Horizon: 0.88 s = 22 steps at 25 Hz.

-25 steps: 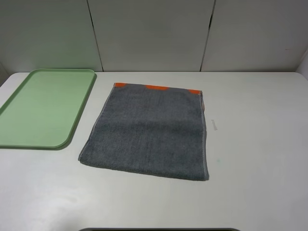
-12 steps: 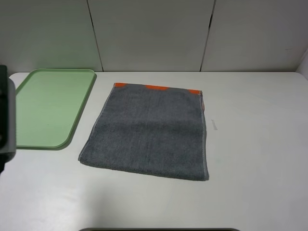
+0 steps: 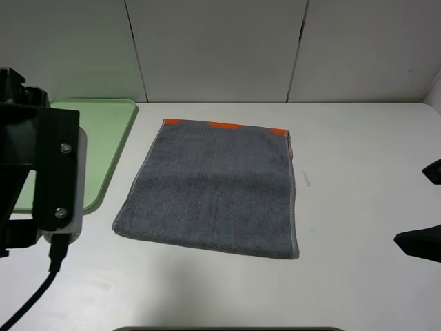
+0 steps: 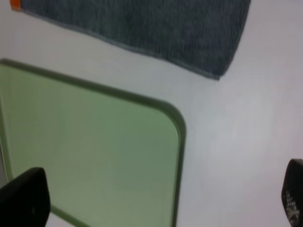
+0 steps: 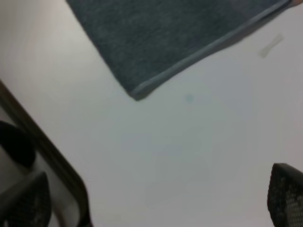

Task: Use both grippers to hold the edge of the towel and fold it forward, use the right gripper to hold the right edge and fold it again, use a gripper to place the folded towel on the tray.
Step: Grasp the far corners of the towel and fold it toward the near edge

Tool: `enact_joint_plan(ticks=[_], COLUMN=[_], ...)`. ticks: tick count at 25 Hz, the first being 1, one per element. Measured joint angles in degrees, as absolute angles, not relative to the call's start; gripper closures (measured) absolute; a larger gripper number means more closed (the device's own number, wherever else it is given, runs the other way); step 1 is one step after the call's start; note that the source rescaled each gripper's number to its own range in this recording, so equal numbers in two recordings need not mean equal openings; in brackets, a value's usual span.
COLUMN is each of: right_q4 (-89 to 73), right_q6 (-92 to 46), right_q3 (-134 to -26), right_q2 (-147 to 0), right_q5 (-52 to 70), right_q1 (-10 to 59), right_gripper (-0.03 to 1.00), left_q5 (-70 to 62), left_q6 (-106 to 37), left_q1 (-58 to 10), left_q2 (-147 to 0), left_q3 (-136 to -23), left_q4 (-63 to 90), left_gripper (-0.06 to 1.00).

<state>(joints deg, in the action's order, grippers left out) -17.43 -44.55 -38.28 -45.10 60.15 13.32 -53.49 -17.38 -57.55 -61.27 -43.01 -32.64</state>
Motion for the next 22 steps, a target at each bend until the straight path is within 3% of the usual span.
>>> enact_joint_plan(ticks=[10, 22], right_q4=[-21.65, -22.08], right_q6=[-53.15, -64.66], right_q3=[-38.28, -38.28], right_q2=[-52.29, -61.53], right_q5=[59.22, 49.42], right_q1=[13.32, 13.32], right_gripper=[-0.03, -0.03], left_q5=[-43.44, -37.02], left_q6=[-17.38, -17.22], left_q1=[-57.55, -57.55], left_q2=[-73.10, -89.33], left_q3=[-43.01, -43.01], left_q4=[-36.83, -39.93], left_gripper=[-0.05, -0.05])
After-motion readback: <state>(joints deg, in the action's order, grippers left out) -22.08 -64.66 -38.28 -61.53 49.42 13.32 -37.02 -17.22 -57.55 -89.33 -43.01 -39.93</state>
